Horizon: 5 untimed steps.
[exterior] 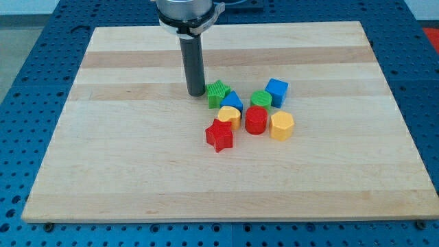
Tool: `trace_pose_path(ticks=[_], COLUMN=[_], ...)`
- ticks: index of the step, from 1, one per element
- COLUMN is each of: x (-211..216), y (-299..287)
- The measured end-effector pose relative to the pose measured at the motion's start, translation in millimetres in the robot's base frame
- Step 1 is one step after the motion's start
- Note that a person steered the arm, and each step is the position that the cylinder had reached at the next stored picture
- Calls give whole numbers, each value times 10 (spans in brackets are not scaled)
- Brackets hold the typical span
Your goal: Separate blue cube from green circle
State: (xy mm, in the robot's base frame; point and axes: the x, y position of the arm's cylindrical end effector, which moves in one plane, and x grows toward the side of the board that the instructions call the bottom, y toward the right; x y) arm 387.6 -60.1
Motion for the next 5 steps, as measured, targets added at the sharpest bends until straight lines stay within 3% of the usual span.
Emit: trace_pose_path(ticks=[2, 4, 5], x=[-311, -503, -355], y=[85, 1492, 2033])
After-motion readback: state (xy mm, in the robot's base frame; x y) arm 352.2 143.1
